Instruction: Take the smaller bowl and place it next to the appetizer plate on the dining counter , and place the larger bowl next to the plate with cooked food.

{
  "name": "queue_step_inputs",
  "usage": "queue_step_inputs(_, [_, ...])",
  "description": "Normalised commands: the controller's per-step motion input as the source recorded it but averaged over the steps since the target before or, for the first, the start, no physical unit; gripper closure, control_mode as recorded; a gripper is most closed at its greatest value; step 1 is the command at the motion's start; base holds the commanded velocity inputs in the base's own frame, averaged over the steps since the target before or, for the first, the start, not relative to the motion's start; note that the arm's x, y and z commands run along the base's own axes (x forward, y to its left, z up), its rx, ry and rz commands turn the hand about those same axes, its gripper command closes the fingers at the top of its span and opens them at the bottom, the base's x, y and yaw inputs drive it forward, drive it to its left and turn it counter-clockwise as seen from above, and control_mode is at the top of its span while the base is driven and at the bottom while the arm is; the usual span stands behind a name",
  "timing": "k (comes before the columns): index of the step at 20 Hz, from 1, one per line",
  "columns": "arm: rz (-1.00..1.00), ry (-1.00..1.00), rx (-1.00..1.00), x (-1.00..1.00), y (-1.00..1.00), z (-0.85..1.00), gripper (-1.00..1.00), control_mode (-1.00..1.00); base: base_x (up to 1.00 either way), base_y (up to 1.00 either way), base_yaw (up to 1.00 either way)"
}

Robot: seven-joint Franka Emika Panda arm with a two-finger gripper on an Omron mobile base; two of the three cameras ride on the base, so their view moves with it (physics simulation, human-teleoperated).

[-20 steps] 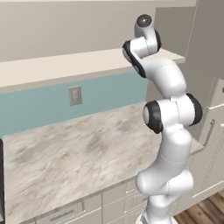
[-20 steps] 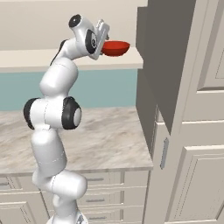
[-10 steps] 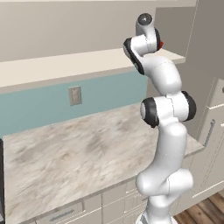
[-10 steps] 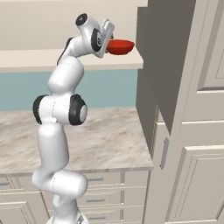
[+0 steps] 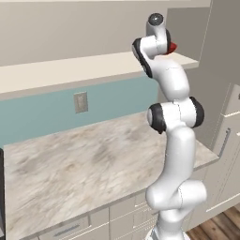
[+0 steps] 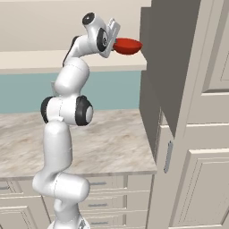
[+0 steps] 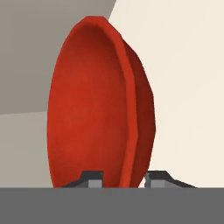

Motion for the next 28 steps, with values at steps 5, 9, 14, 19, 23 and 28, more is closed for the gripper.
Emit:
queue_step_inputs(5, [0.01, 0.01, 0.00, 0.19, -0.18, -0.11, 1.00, -1.00, 0.00, 0.00, 0.00])
queue_step_inputs(9, [0.00, 0.01, 0.00, -0.18, 0.00, -0.01, 1.00, -1.00, 0.00, 0.00, 0.00])
queue_step_inputs(14, [0.00, -0.08, 0.00, -0.86, 0.01, -0.02, 1.00, -1.00, 0.00, 0.00, 0.00])
queue_step_inputs(19, [0.00, -0.23, 0.01, -1.00, -0.01, -0.07, 1.00, -1.00, 0.00, 0.00, 0.00])
queue_step_inputs(23, [0.00, -0.40, 0.00, -1.00, 0.19, 0.20, 1.00, -1.00, 0.00, 0.00, 0.00])
queue_step_inputs(28, [0.01, -0.34, 0.00, -1.00, 0.06, 0.43, 1.00, -1.00, 0.00, 0.00, 0.00])
